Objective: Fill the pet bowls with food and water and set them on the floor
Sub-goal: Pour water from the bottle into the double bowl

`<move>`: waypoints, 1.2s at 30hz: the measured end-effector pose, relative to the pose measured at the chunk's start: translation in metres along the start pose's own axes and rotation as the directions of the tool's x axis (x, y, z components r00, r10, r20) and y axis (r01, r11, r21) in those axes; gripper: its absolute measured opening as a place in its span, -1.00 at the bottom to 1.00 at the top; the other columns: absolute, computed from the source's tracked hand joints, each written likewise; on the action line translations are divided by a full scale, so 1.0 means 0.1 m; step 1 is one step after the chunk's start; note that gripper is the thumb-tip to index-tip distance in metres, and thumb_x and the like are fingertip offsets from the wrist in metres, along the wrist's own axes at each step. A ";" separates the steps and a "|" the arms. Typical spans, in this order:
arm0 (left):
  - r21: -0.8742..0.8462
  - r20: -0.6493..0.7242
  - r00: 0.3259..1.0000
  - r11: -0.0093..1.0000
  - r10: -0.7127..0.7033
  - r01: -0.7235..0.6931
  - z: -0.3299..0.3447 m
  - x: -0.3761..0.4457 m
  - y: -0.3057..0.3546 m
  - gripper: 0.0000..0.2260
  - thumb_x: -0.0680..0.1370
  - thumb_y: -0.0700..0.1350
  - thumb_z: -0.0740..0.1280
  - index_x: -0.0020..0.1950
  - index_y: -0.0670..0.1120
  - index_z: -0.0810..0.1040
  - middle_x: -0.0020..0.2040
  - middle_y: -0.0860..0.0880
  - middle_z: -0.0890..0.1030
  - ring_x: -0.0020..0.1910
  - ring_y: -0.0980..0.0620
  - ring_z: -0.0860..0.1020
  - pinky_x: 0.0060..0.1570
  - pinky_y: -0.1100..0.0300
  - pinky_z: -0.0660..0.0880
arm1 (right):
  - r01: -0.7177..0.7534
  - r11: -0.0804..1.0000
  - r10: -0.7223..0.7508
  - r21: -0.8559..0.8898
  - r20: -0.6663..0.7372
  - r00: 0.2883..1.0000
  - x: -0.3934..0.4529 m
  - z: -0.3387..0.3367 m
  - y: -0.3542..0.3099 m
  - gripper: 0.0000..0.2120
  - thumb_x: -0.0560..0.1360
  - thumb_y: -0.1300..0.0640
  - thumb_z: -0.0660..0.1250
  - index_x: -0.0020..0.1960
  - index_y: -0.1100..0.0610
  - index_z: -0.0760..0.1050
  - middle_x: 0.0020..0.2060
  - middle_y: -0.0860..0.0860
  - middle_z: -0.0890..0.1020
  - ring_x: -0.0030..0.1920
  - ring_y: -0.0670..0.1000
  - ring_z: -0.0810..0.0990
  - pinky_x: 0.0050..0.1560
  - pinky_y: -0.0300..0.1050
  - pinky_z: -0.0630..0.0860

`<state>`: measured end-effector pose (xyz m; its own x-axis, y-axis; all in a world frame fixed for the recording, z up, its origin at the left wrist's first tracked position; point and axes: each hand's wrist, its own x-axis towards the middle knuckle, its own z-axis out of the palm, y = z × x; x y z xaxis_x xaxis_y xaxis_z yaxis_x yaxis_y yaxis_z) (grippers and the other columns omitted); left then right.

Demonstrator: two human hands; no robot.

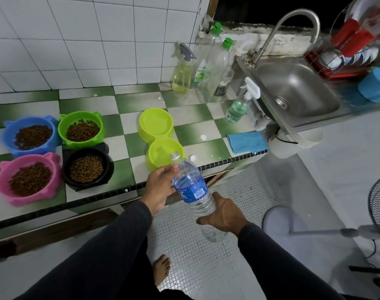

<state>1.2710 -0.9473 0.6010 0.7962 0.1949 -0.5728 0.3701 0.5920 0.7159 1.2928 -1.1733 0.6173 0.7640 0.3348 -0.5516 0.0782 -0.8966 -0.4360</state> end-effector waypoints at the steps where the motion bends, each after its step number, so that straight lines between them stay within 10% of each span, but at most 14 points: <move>1: 0.000 -0.003 1.000 1.000 -0.004 0.004 0.00 0.01 0.00 -0.71 0.62 0.00 0.41 0.25 -0.15 0.63 0.14 -0.08 0.73 0.15 -0.10 0.68 0.18 -0.15 0.62 | 0.000 1.000 0.000 0.004 0.000 1.000 0.00 0.00 0.00 -0.33 0.15 -0.38 0.54 0.15 -0.16 0.42 -0.05 -0.19 0.62 -0.09 -0.21 0.58 -0.05 -0.28 0.46; 17: -0.015 -0.076 0.995 0.998 -0.059 0.058 -0.02 0.13 -0.07 -0.53 0.39 0.19 0.47 0.13 -0.12 0.67 0.05 -0.05 0.76 0.04 -0.06 0.73 -0.11 0.01 0.66 | 0.036 0.999 -0.036 0.018 0.036 0.999 -0.04 -0.07 -0.03 -0.33 0.20 -0.38 0.50 0.22 -0.15 0.47 0.07 -0.11 0.66 0.05 -0.09 0.62 0.16 -0.04 0.57; 36: -0.029 -0.125 0.987 0.995 -0.101 0.098 -0.01 0.12 -0.08 -0.67 0.61 0.11 0.39 0.16 -0.13 0.63 0.06 -0.08 0.75 0.01 -0.10 0.73 -0.13 -0.01 0.67 | 0.000 0.999 0.002 -0.040 0.053 0.999 -0.03 -0.11 -0.01 -0.27 0.14 -0.46 0.46 0.19 -0.14 0.45 0.00 -0.12 0.65 -0.03 -0.09 0.62 0.09 -0.03 0.57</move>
<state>1.2775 -0.9490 0.5880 0.6888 0.2300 -0.6875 0.4326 0.6307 0.6443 1.2976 -1.1772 0.6274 0.7291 0.3482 -0.5892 0.1042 -0.9074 -0.4072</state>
